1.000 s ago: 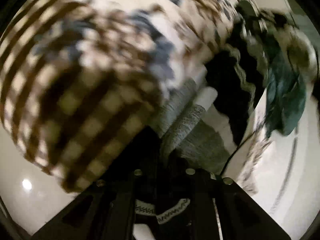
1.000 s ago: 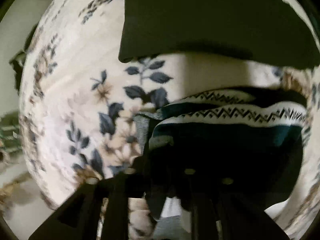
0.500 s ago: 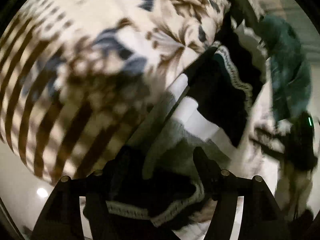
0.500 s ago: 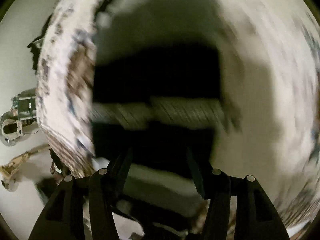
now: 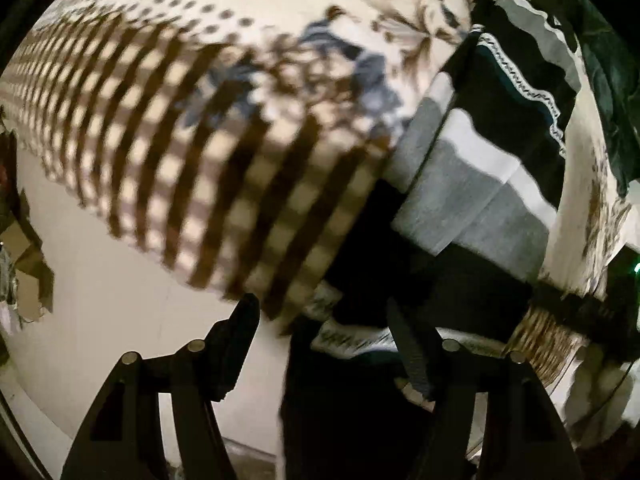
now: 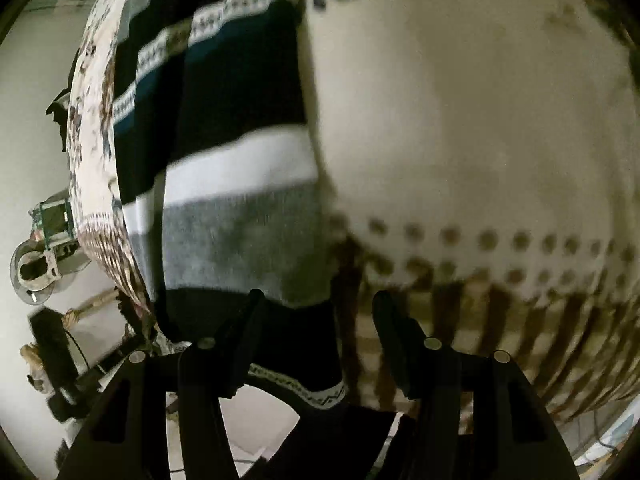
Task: Fold small clothes
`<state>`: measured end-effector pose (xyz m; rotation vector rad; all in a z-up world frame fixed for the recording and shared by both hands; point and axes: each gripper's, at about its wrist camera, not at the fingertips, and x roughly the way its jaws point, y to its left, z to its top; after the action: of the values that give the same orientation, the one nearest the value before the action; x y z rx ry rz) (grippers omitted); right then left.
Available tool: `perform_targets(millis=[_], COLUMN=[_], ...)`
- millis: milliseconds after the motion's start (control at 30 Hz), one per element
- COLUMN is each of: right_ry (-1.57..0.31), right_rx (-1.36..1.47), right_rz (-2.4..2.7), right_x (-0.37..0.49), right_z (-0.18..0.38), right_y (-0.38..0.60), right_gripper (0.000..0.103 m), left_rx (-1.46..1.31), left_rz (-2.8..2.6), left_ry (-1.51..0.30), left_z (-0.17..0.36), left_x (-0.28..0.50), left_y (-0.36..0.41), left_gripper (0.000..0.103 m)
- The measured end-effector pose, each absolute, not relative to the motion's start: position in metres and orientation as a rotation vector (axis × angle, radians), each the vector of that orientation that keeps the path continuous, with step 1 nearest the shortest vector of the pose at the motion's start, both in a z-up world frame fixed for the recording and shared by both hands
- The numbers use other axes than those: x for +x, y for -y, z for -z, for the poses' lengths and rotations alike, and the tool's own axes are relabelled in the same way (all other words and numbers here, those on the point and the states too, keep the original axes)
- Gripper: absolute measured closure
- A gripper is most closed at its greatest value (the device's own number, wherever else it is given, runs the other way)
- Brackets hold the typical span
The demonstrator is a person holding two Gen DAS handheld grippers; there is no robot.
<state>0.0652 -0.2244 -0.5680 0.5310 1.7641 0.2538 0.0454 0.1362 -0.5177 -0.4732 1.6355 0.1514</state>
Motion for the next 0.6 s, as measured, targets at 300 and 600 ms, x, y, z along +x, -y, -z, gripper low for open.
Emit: perform_targets(millis=[300,600], right_ry=[-1.77,-1.612], right_rx=[0.49,0.593], right_rz=[-0.232,-0.21], right_x=[0.036,0.101], right_z=[0.578,0.557], right_y=[0.201,0.216], right_gripper=[0.096,0.056], left_rx=[-0.374,-0.344], left_rz=[-0.118,0.042], left_ry=[-1.589,-1.372], left_z=[0.523,0.516], left_x=[0.082,0.216], left_y=[-0.099,-0.074], left_gripper=[0.099,0.064])
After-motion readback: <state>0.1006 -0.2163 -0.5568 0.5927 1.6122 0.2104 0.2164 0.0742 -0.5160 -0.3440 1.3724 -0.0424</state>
